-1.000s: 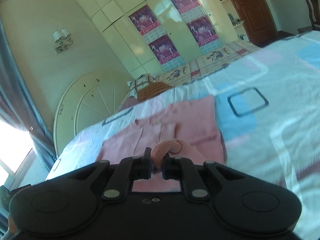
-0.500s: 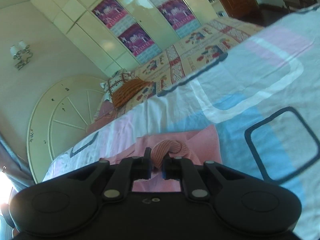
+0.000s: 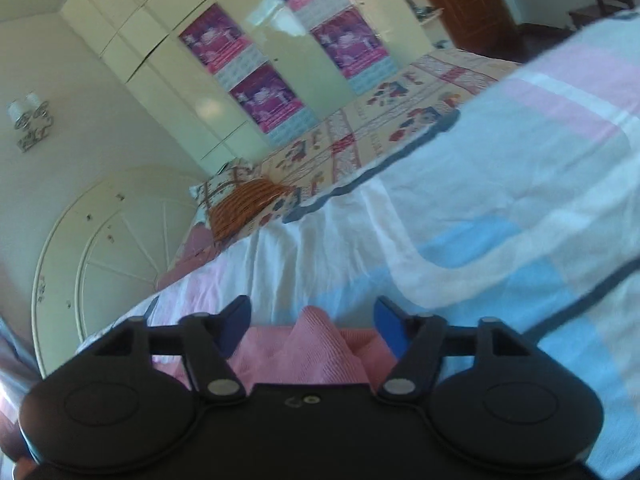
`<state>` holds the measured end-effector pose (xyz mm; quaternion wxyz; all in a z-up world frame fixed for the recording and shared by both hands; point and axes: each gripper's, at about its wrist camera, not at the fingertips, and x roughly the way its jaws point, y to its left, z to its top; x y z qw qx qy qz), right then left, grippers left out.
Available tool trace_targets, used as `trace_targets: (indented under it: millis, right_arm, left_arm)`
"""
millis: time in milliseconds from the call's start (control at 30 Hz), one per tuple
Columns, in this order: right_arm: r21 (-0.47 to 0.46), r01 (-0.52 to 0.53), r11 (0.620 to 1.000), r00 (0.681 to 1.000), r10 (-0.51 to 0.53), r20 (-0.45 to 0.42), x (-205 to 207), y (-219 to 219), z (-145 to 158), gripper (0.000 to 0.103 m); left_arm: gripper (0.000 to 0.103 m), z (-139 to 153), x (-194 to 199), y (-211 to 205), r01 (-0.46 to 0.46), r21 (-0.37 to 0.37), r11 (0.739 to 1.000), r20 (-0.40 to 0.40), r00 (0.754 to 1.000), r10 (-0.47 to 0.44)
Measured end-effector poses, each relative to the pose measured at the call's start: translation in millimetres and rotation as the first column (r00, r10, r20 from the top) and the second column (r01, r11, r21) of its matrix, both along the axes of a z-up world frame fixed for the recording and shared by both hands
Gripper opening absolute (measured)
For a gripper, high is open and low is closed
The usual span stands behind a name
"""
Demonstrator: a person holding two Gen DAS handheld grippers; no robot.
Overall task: Fold small clothes
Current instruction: 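Lift the hem with both grippers and fold it toward the collar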
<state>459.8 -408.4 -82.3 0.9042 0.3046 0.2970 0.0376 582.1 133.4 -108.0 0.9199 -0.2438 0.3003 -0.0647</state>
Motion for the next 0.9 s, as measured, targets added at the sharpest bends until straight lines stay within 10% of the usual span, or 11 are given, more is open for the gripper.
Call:
trace_targets:
  millis: [167, 400, 433, 567, 733, 900]
  right_arm:
    - [-0.171, -0.081, 0.982, 0.996, 0.076, -0.038, 5.1, 7.0, 4.3, 0.043]
    - [-0.340, -0.225, 0.913, 0.974, 0.201, -0.104, 14.3, 38.2, 1.0, 0.034]
    - [-0.379, -0.244, 0.893, 0.969, 0.211, -0.126, 15.3, 45.5, -0.3, 0.015]
    - [-0.467, -0.145, 0.872, 0.986, 0.168, 0.006, -4.5, 55.0, 12.3, 0.007]
    - [-0.484, -0.052, 0.874, 0.998, 0.059, -0.001, 2.4, 43.3, 2.3, 0.007]
    - [-0.462, -0.055, 0.885, 0.998, 0.034, -0.052, 8.5, 41.1, -12.1, 0.014]
  left_arm:
    - [0.085, 9.7, 12.7, -17.8, 0.189, 0.262, 0.946, -0.011, 0.981, -0.193]
    - [0.040, 1.0, 16.3, -56.1, 0.327, 0.499, 0.803, -0.107, 0.942, -0.318]
    - [0.010, 2.1, 12.0, -58.5, 0.310, 0.515, 0.799, -0.087, 0.946, -0.311]
    - [0.000, 15.7, -18.2, -42.6, 0.059, 0.477, 0.877, 0.145, 0.979, -0.145]
    - [0.000, -5.1, 2.2, -11.5, -0.025, 0.396, 0.918, 0.032, 0.999, 0.014]
    - [0.007, 1.3, 0.9, -21.1, 0.078, 0.399, 0.914, 0.030, 0.995, -0.098]
